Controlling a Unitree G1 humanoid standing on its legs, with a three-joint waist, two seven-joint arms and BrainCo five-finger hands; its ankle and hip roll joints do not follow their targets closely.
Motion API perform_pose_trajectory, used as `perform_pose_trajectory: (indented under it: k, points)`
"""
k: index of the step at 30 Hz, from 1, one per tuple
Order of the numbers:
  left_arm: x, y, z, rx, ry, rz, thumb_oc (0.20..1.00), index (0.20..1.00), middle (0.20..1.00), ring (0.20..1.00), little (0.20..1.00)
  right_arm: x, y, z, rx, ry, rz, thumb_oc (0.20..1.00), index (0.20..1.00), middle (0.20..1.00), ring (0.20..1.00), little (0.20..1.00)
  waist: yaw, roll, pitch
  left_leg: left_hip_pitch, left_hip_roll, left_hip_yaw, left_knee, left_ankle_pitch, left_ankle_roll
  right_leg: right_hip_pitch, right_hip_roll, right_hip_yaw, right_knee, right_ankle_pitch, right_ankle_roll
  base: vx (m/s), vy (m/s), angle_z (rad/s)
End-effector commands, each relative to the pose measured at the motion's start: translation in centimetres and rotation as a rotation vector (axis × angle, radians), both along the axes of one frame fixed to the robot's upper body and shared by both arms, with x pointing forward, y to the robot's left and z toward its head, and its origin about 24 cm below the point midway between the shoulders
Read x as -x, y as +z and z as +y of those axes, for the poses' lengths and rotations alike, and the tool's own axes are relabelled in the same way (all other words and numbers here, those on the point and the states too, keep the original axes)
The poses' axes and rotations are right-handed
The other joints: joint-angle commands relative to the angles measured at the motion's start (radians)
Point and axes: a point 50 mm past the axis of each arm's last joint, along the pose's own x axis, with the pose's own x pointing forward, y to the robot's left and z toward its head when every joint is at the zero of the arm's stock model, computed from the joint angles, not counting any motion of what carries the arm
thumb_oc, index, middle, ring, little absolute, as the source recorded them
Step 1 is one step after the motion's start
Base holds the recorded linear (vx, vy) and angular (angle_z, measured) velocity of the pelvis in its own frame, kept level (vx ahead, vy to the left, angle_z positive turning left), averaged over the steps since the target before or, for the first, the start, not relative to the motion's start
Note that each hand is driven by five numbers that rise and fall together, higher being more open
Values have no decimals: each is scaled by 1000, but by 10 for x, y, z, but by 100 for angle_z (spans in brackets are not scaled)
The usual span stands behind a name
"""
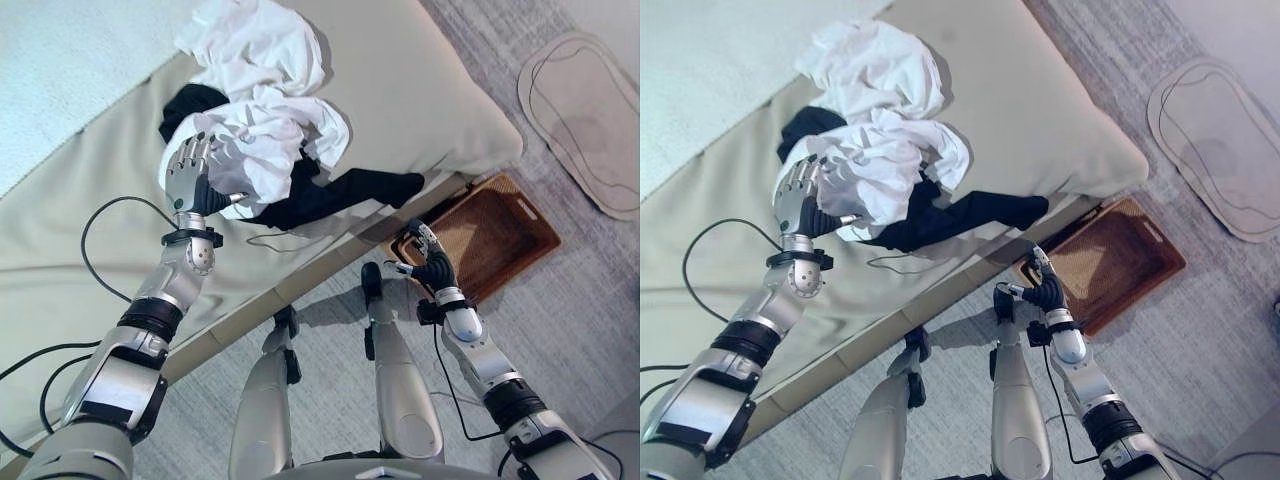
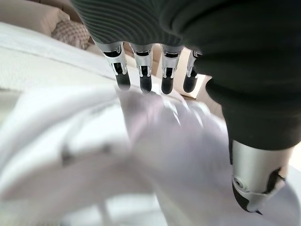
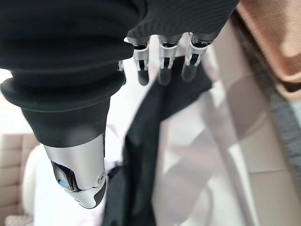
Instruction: Pick up clothes into the bucket
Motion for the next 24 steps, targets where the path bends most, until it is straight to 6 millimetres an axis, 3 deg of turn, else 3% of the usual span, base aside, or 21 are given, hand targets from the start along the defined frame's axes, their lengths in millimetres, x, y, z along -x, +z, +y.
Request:
perform_pose_trajectory:
  k: [1,12,16,17,18,19,24]
  points:
    - [-3,28,11,19,41,-127,1000,1000,1000,1000,1000,2,24,6,-50,28,-131,1000,1000,1000,1000,1000,-6,-19,-21,-92,-15,-45,179,-88,7,22,-39,-58,13,11,25,-24,8,-5]
    - [-15,47,15,-68,96,-134,1000,1000,1000,1000,1000,4,22,12,-52,53,-132,1000,1000,1000,1000,1000,-24,-29,-14,-140,-15,-37,196,-88,11,-30,-34,-46,22,20,28,0,0,0]
    - [-14,44,15,-67,90,-125,1000,1000,1000,1000,1000,5,20,11,-49,55,-124,1000,1000,1000,1000,1000,-22,-26,-21,-138,-14,-38,194,-89,11,-27,-34,-46,19,19,28,0,0,0]
    - [-14,43,15,-66,90,-123,652,652,652,652,652,5,20,11,-48,54,-121,1000,1000,1000,1000,1000,-22,-26,-22,-136,-14,-39,192,-89,11,-26,-34,-47,20,18,28,0,0,0]
    - [-14,43,15,-66,90,-122,507,507,507,507,507,5,20,11,-48,54,-121,1000,1000,1000,1000,1000,-22,-26,-22,-136,-14,-39,192,-89,11,-26,-34,-47,20,18,28,0,0,0]
    - [-13,41,15,-62,83,-117,200,200,200,200,200,6,19,10,-48,50,-120,1000,1000,1000,1000,1000,-21,-24,-26,-134,-15,-40,193,-90,11,-23,-34,-48,19,17,27,0,0,0]
    - [-11,39,17,-54,75,-107,200,200,200,200,200,5,19,9,-50,46,-119,1000,1000,1000,1000,1000,-19,-20,-33,-129,-14,-42,191,-92,11,-19,-33,-51,19,14,26,0,0,0]
